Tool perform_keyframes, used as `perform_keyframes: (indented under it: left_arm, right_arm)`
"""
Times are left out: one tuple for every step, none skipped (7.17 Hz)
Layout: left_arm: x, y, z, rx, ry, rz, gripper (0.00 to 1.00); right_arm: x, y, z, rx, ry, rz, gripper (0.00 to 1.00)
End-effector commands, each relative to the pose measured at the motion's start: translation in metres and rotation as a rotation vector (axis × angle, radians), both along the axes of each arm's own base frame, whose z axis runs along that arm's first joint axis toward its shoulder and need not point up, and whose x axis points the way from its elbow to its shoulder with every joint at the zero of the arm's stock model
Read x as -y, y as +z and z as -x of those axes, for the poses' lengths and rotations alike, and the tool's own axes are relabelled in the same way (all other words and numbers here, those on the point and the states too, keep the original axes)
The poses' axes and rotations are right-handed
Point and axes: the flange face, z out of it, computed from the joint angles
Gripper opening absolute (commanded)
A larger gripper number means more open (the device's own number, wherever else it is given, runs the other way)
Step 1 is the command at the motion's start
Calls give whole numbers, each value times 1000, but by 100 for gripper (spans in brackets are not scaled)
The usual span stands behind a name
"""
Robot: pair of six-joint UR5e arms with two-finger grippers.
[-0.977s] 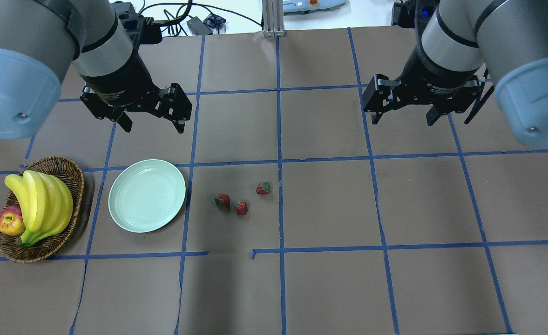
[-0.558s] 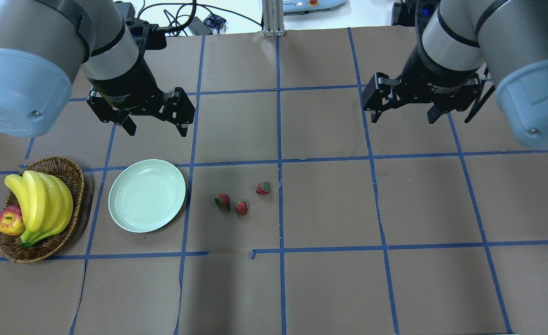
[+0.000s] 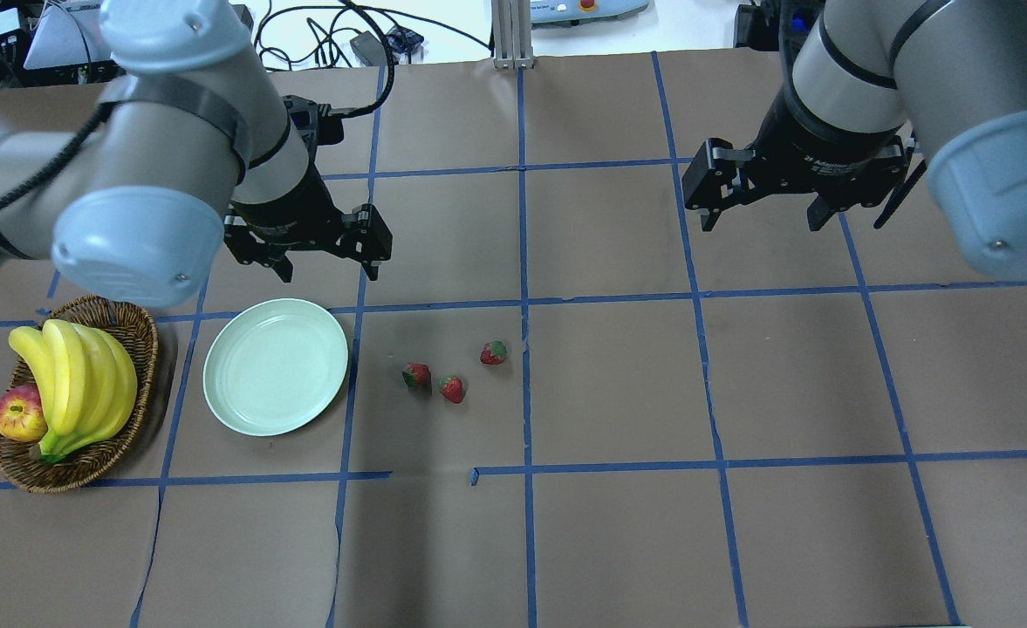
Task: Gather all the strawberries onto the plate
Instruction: 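Lower the left gripper onto the strawberry nearest the plate and grasp it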
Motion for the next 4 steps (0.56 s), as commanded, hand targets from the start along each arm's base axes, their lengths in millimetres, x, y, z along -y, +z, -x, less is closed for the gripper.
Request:
perform_keyframes:
  left_arm:
    - [-7, -73, 14, -5, 9, -40, 95]
    - [-17, -101, 27, 6, -8, -58, 94]
    - [-24, -130, 30, 9, -8, -55, 94]
    - [-29, -148, 31, 10, -8, -59, 94]
  right_arm:
    - [-1, 0, -2, -6, 39, -1, 100]
    - [-1, 1, -4, -6, 50, 2, 100]
    - [-1, 1, -3, -5, 47, 2, 100]
    - [-1, 1, -3, -4, 43, 2, 100]
